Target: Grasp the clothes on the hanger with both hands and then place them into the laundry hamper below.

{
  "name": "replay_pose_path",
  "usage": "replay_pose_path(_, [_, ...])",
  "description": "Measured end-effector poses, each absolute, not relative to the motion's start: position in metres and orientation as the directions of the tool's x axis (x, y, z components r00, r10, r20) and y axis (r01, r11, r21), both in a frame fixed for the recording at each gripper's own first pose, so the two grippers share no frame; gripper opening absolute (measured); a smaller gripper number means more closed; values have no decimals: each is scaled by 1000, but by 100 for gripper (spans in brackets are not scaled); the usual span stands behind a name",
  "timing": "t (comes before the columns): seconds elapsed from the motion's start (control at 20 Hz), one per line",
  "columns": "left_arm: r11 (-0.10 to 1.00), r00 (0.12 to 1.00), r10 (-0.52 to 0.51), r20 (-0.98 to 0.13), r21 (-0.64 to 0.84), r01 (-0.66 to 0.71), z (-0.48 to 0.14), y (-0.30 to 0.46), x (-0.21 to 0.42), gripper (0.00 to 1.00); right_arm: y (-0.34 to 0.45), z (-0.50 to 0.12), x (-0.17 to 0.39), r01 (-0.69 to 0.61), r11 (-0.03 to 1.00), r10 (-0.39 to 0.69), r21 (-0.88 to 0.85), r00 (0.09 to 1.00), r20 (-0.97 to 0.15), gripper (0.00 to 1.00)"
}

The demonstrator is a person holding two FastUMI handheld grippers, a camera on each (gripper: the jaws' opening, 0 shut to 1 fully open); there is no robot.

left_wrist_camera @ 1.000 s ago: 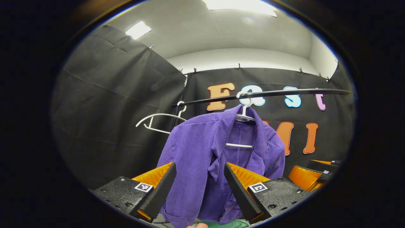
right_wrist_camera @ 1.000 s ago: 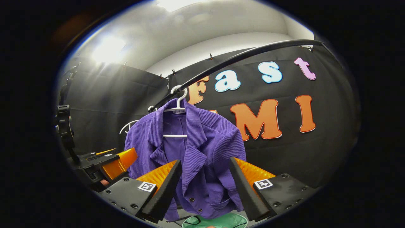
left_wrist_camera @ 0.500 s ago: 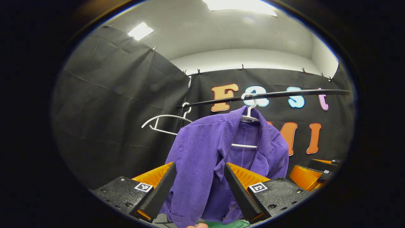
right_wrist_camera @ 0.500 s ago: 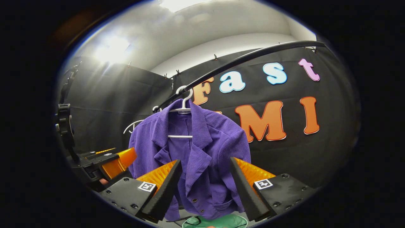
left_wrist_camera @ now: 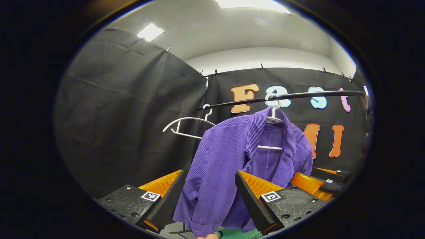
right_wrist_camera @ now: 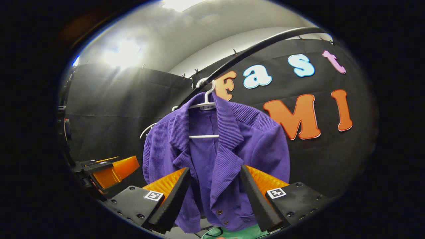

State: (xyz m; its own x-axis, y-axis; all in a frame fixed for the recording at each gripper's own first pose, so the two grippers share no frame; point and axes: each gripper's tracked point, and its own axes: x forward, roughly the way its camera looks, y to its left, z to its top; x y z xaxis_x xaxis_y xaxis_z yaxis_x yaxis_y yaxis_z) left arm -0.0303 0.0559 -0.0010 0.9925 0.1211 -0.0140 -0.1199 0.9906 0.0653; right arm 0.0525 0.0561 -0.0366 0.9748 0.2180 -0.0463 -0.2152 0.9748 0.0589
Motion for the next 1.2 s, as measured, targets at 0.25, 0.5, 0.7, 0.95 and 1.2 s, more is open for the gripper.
replay_pose_path(0.25, [988, 990, 142, -11, 66, -141, -3, 54, -46, 92, 35, -87, 120, -88, 987, 105, 131, 986, -130, 97])
replay_pose_path(0.5, [987, 991, 135, -7, 94, -133, -3, 55, -48, 92, 34, -115, 162, -89, 985, 117, 147, 974, -192, 100])
replay_pose_path(0.7, [995, 995, 92, -40, 51, -90, -17, 46, -35, 95, 7, -101, 152, -86, 981, 114, 172, 980, -160, 15])
replay_pose_path(0.95, [998, 995, -42, -92, -39, 38, -44, -3, 3, 92, -40, -47, 103, -51, 995, 56, 91, 997, -56, 15])
replay_pose_path(1.2, [992, 994, -94, -47, -93, 89, -47, -42, 49, 92, -61, 9, 67, -32, 999, 32, 8, 999, 39, 15])
